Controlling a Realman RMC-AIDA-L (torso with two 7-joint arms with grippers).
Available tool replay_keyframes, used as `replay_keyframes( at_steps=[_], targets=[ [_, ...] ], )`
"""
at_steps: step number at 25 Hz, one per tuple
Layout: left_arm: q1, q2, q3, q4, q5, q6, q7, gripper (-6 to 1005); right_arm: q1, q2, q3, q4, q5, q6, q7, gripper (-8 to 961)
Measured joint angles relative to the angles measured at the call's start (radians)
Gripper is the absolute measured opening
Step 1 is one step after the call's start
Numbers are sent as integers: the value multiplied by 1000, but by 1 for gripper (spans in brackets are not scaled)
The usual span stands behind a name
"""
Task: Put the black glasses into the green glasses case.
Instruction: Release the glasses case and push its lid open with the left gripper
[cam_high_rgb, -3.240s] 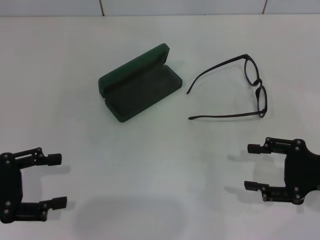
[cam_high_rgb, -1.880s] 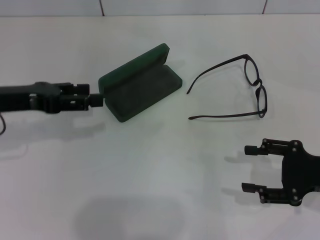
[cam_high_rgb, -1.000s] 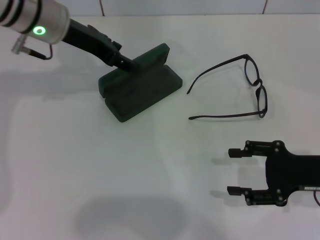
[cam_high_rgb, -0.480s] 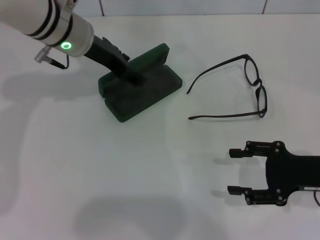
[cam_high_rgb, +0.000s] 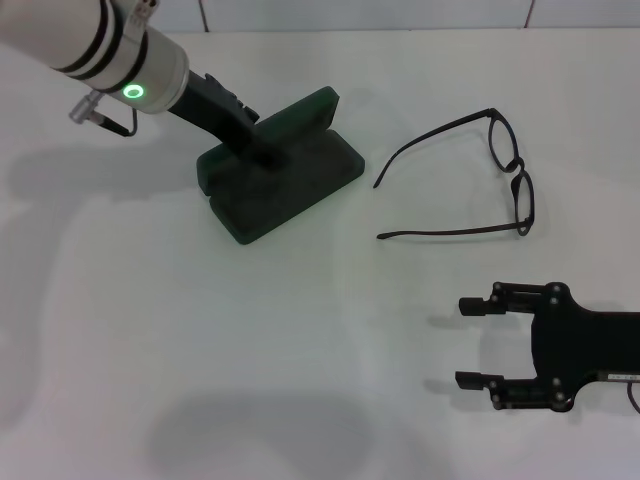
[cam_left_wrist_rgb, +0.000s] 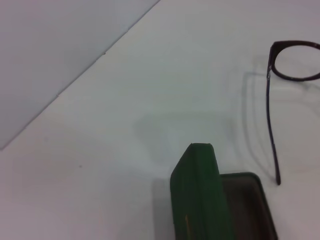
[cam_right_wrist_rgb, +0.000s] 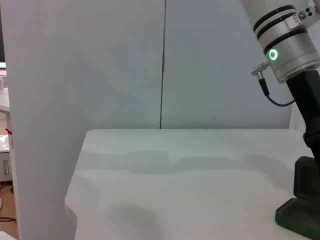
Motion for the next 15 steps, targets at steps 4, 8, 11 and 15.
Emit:
replay_keyframes(
  at_steps=[4,8,11,15],
  targets=[
    [-1,-4,37,6,18,-29,-3,809,-1,0,0,5,0,0,0,703],
    [-1,-14,45,8,37,-46,-1,750,-1,0,0,9,0,0,0,703],
    [-2,-16,45,9,39,-48,0,578,-2,0,0,10,0,0,0,703],
    [-2,-16,46,24,38,-46,0,352,-3,0,0,11,0,0,0,703]
  ],
)
